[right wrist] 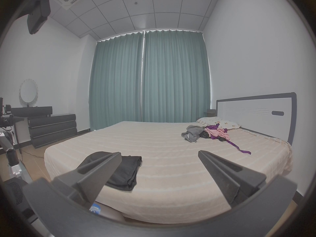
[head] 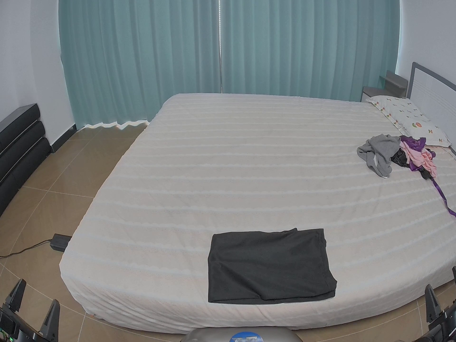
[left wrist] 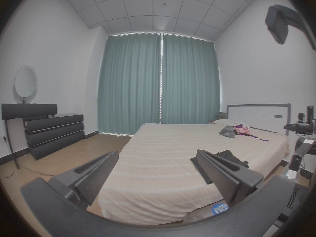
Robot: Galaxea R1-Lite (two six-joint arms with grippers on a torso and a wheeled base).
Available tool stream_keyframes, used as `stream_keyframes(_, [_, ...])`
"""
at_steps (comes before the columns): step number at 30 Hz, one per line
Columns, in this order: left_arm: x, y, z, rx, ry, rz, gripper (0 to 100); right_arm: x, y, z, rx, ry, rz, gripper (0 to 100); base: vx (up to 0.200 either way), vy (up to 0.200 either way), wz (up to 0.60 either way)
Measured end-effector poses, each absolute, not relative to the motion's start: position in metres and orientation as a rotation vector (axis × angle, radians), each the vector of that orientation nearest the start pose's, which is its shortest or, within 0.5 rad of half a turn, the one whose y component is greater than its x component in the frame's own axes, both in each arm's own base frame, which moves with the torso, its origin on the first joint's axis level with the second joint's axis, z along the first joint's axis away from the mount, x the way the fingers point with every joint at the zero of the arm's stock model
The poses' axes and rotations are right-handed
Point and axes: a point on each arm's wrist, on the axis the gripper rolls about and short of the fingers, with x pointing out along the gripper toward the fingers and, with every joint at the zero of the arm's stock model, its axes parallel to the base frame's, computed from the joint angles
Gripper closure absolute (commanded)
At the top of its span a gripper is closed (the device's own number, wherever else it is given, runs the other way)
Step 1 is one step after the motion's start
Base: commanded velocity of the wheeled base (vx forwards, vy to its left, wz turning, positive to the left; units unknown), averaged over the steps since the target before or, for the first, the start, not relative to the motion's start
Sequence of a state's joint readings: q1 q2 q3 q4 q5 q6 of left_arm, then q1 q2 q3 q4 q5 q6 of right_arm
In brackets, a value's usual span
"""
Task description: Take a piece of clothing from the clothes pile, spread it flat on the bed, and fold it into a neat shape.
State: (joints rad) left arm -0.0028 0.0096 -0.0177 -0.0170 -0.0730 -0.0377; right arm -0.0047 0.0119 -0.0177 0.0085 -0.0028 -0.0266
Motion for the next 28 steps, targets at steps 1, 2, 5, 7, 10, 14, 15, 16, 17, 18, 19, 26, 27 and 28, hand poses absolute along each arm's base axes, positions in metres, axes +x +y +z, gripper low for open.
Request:
stream_keyframes(1, [-0.0235, -0.0012, 0.0817, -0.036, -0.017, -0.059, 0, -0.0232, 0.0001, 0.08, -0.026, 0.001, -0.006, 0, 0.0, 0.0, 0.0])
stream_keyframes(2, [-0.0235, -0.0009, 0.0815, -0.035, -0.014, -0.041, 0, -0.0232, 0.0001, 0.0801, -0.025, 0.0, -0.004, 0, 0.0, 0.0, 0.0])
stream_keyframes(5, [-0.0235, 0.0002, 0.0813, -0.031, -0.011, 0.012, 0, -0.0232, 0.0002, 0.0804, -0.023, -0.004, 0.001, 0, 0.0, 0.0, 0.0])
stream_keyframes(7, [-0.0234, 0.0004, 0.0808, -0.021, -0.008, 0.019, 0, -0.0232, 0.0003, 0.0805, -0.023, -0.004, 0.003, 0, 0.0, 0.0, 0.0])
stream_keyframes(10, [-0.0234, 0.0002, 0.0807, -0.002, -0.008, 0.002, 0, -0.0232, 0.0003, 0.0806, -0.023, -0.005, 0.004, 0, 0.0, 0.0, 0.0])
stream_keyframes(14, [-0.0233, -0.0004, 0.0805, -0.003, -0.006, -0.028, 0, -0.0231, 0.0003, 0.0807, -0.023, -0.005, 0.005, 0, 0.0, 0.0, 0.0])
stream_keyframes(15, [-0.0233, -0.0006, 0.0805, -0.001, -0.006, -0.034, 0, -0.0231, 0.0003, 0.0807, -0.023, -0.005, 0.005, 0, 0.0, 0.0, 0.0])
stream_keyframes(16, [-0.0233, -0.0006, 0.0805, 0.004, -0.006, -0.033, 0, -0.0231, 0.0003, 0.0806, -0.022, -0.005, 0.006, 0, 0.0, 0.0, 0.0])
stream_keyframes(17, [-0.0233, -0.0006, 0.0805, 0.006, -0.005, -0.031, 0, -0.0231, 0.0003, 0.0806, -0.021, -0.005, 0.006, 0, 0.0, 0.0, 0.0])
stream_keyframes(18, [-0.0233, -0.0006, 0.0805, 0.007, -0.005, -0.031, 0, -0.0231, 0.0003, 0.0807, -0.019, -0.005, 0.007, 0, 0.0, 0.0, 0.0])
stream_keyframes(19, [-0.0233, -0.0006, 0.0805, 0.008, -0.005, -0.03, 0, -0.0231, 0.0003, 0.0806, -0.018, -0.005, 0.007, 0, 0.0, 0.0, 0.0])
stream_keyframes(26, [-0.0232, -0.0007, 0.0804, 0.004, -0.003, -0.03, 0, -0.0231, 0.0003, 0.0806, -0.018, -0.004, 0.006, 0, 0.0, 0.0, 0.0])
stream_keyframes(27, [-0.0232, -0.0007, 0.0805, 0.001, -0.004, -0.03, 0, -0.0231, 0.0003, 0.0807, -0.018, -0.005, 0.006, 0, 0.0, 0.0, 0.0])
stream_keyframes(28, [-0.0232, -0.0007, 0.0805, 0.0, -0.003, -0.031, 0, -0.0231, 0.0003, 0.0806, -0.017, -0.004, 0.006, 0, 0.0, 0.0, 0.0])
